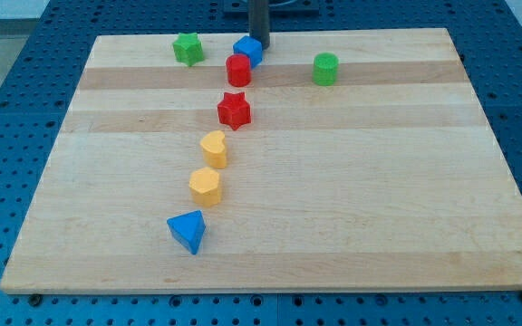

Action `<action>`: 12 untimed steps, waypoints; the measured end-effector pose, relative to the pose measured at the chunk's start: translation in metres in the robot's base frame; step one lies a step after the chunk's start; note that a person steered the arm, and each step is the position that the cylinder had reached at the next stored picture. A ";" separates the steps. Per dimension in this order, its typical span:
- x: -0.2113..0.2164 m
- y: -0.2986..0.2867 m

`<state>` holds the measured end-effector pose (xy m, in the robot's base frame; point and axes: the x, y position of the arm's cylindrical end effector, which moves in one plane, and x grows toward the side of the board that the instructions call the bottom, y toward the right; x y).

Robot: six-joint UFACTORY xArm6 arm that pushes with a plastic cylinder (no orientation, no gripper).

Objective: Point your arm to the blue cube

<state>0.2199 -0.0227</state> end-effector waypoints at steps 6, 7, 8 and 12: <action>0.073 0.090; 0.079 0.076; 0.108 0.071; 0.085 0.017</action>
<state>0.3053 -0.0060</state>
